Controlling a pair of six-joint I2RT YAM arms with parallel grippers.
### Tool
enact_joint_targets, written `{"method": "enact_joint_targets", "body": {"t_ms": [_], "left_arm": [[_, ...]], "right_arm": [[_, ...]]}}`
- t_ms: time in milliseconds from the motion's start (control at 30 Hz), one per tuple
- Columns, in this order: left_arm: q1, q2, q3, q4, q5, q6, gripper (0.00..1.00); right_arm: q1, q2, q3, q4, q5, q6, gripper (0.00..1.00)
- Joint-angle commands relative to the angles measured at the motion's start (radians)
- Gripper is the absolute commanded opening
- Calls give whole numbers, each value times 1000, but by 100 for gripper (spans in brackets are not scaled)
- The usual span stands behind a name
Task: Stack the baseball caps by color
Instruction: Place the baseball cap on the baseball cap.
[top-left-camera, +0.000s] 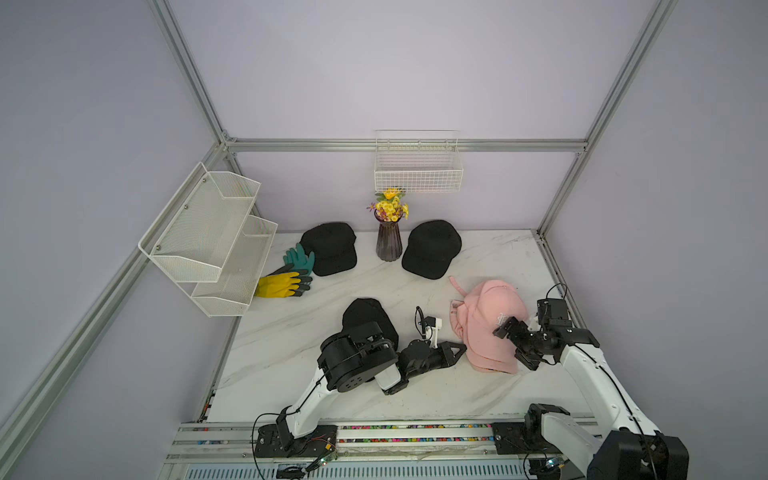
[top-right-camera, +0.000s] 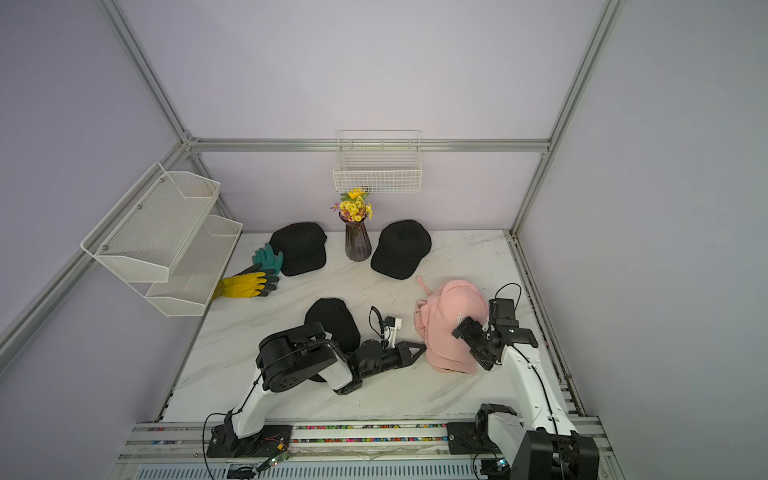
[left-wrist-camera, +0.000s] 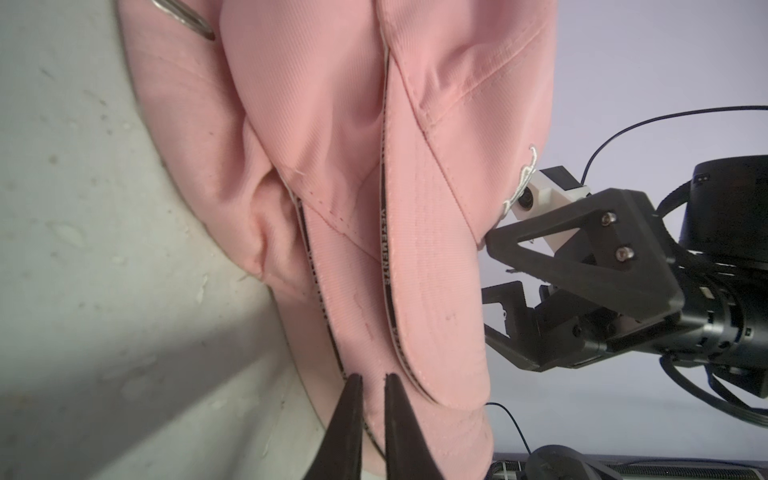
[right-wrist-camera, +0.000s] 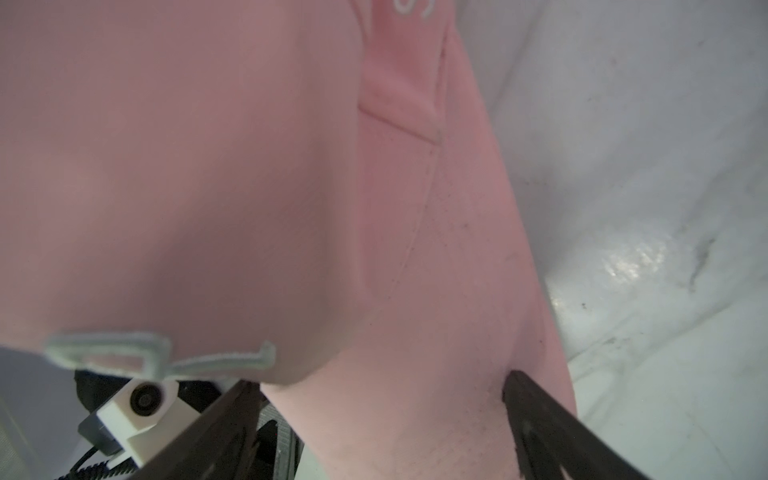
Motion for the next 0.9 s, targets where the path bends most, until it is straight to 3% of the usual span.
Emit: {"method": "enact_joint_targets", "body": {"t_ms": [0,233,367,467,600,867], "left_arm": [[-12,-8,-3,27,-12,7,15],[-11,-4,0,-40,-26,44,18],[-9,-2,1,-40,-20,46,18],[-9,-9,4,-48,-16,48,18],[-10,-9,8,-59,-24,49,18],[-11,26,54,-73,-7,36,18]], "right_arm": [[12,-6,69,-76,118,-10,95],[13,81,364,-77,198,-106,97],[12,291,520,4,173,-196,97],[13,474,619,6,65,-296,97],[37,535,562,68,-28,-320,97],[149,479,441,6,158,-281,93]]}}
